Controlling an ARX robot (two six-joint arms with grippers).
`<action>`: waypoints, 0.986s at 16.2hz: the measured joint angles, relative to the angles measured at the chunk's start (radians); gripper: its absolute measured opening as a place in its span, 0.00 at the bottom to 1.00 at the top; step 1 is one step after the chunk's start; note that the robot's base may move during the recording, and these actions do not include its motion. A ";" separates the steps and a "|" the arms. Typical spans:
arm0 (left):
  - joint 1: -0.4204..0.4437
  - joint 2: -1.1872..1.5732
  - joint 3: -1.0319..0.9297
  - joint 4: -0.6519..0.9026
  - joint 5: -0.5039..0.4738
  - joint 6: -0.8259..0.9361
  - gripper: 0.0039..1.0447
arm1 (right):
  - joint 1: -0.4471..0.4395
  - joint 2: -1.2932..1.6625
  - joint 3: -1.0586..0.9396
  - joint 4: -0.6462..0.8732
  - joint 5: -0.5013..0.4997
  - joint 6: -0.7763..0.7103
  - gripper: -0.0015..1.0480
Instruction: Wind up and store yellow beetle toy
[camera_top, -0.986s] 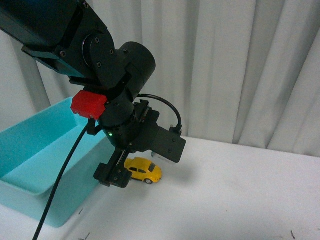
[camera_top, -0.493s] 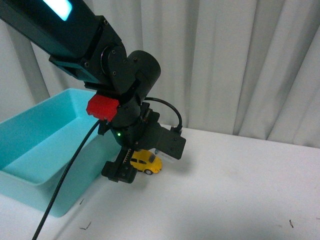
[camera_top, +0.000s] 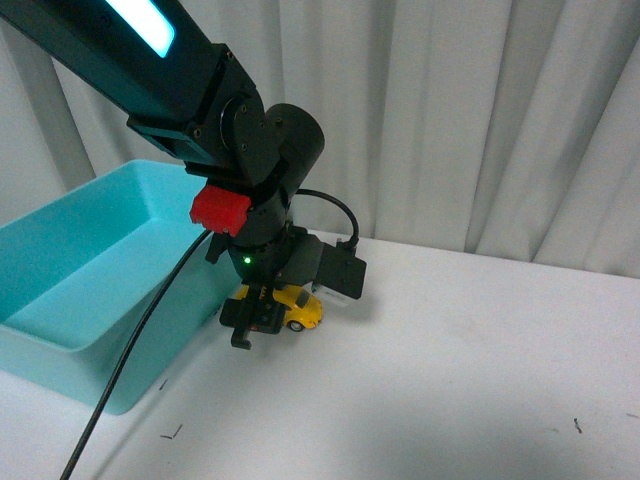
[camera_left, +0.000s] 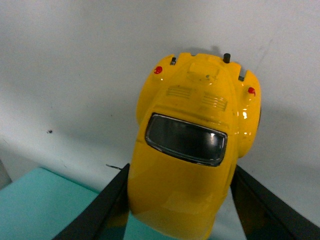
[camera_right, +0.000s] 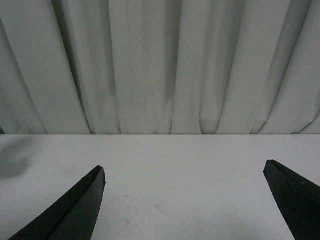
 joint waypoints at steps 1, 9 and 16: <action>0.003 0.000 0.002 -0.002 -0.018 -0.036 0.48 | 0.000 0.000 0.000 0.000 0.000 0.000 0.94; -0.037 -0.061 0.007 -0.111 0.133 -0.068 0.39 | 0.000 0.000 0.000 0.000 0.000 0.000 0.94; 0.071 -0.383 0.019 0.012 0.475 -0.486 0.38 | 0.000 0.000 0.000 0.000 0.000 0.000 0.94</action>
